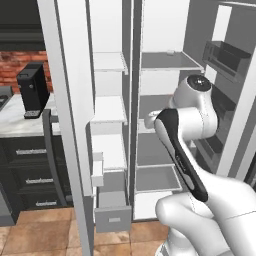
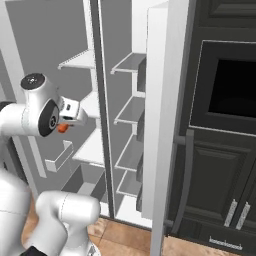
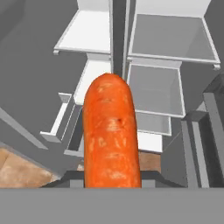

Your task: Take the lime and carrot from the fridge shelf and place them in the freezer drawer to begin freezing them.

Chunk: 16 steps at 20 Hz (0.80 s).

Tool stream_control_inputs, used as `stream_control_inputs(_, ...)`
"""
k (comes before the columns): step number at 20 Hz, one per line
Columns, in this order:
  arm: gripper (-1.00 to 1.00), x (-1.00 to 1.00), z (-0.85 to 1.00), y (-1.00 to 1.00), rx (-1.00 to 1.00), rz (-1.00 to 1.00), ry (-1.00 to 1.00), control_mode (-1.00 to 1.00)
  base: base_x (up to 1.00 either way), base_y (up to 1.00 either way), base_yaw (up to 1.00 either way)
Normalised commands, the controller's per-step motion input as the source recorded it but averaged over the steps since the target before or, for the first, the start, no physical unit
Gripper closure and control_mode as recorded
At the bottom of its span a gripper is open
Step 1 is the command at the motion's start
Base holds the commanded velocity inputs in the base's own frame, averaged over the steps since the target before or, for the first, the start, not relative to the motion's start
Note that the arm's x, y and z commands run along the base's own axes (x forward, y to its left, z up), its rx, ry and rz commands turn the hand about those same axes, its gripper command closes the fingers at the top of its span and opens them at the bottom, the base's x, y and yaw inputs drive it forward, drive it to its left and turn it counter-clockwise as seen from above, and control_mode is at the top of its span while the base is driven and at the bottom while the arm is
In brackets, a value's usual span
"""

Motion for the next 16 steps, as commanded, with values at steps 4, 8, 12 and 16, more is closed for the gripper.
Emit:
stream_control_inputs(4, 1.0, 0.0, -0.72, 0.0, 0.06, 0.17, 0.14, -1.0, 0.0, 0.0, 0.0)
stream_control_inputs(8, 1.0, 0.0, -0.69, 0.02, 0.02, 0.15, 0.17, -1.0, 0.0, 0.0, 0.0)
stream_control_inputs(12, 1.0, 0.0, -0.66, 0.02, 0.04, 0.14, 0.15, -1.0, 0.0, 0.0, 0.0)
stream_control_inputs(16, 1.0, -0.01, -0.67, 0.0, 0.01, 0.14, 0.14, -1.0, 0.0, 0.0, 0.0)
